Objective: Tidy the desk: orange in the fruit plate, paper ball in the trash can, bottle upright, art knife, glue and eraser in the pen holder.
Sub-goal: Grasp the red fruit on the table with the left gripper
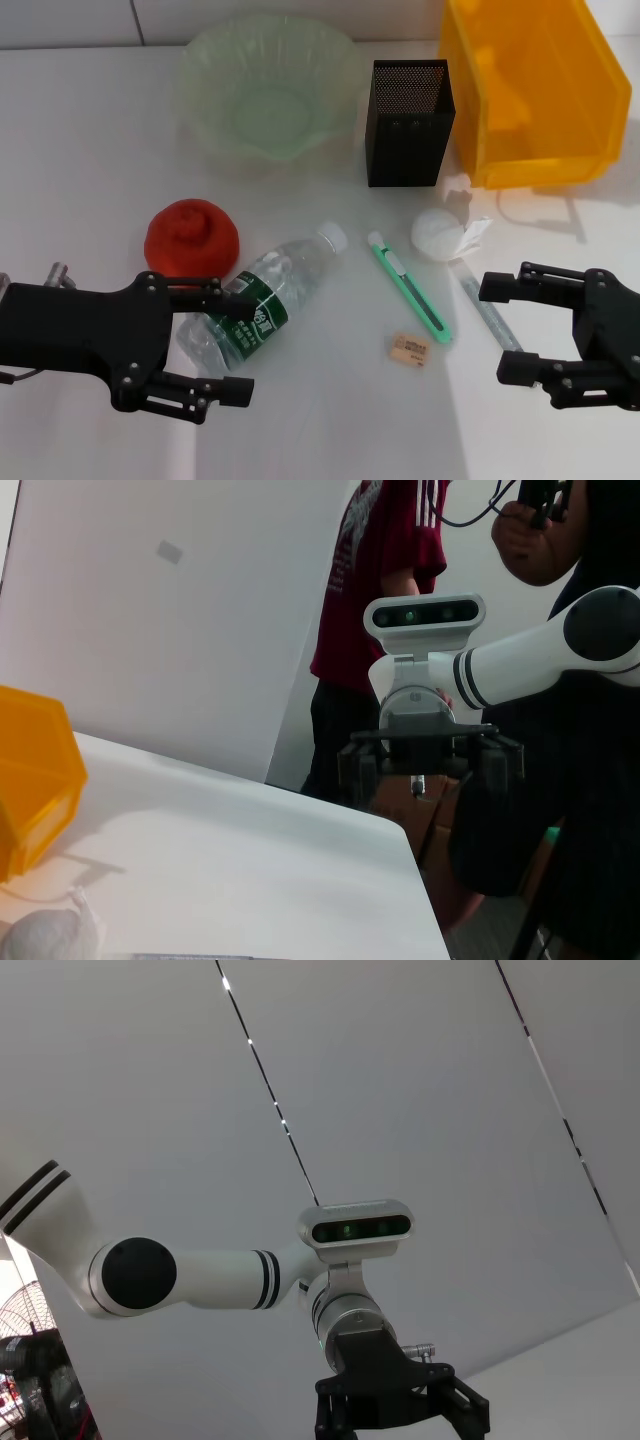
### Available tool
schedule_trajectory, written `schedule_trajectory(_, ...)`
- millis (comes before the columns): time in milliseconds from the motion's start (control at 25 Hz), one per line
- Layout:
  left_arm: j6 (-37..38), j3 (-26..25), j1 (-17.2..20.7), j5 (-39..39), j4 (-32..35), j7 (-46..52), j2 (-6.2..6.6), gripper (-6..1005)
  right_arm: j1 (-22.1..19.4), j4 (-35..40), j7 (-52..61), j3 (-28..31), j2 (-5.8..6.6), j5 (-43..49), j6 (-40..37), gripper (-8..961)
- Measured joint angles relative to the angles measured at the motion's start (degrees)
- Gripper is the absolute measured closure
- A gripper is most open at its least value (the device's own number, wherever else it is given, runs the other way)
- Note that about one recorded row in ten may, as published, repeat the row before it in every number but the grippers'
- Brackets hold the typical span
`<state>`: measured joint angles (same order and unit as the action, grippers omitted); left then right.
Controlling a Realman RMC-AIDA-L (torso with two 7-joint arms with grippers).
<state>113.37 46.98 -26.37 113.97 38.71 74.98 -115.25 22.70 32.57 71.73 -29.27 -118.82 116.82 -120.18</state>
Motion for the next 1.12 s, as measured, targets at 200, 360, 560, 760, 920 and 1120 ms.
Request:
schedule_trajectory(200,0.01,-0.18,-0.05,0.42,0.03,0.03,0.02,159,-0.02,0.05,0.03,0.00,-0.05,0.02,0.07,144)
schedule_trajectory(360,0.01,-0.11,-0.07,0.45,0.05,0.05,0.03,160,-0.02,0.07,0.05,0.00,-0.07,0.02,0.15,144)
schedule_trajectory(560,-0.11,-0.46,-0.09,0.39,0.05,0.13,0.03,163,-0.05,0.09,0.06,0.24,-0.09,-0.03,0.22,145)
schedule_trajectory(760,-2.64,-1.21,-0.10,0.28,0.77,1.85,0.00,165,-0.66,-0.12,-0.15,0.58,-0.09,-0.11,0.31,145)
schedule_trajectory(920,-7.50,-1.99,-0.45,0.37,3.29,5.81,-0.33,166,-1.42,-0.30,-0.35,0.73,-0.09,-0.15,0.82,145)
schedule_trajectory(1120,-10.80,-2.06,-1.45,0.42,7.86,9.47,-1.41,168,-2.85,-0.32,-0.38,0.75,-0.06,-0.26,1.70,145)
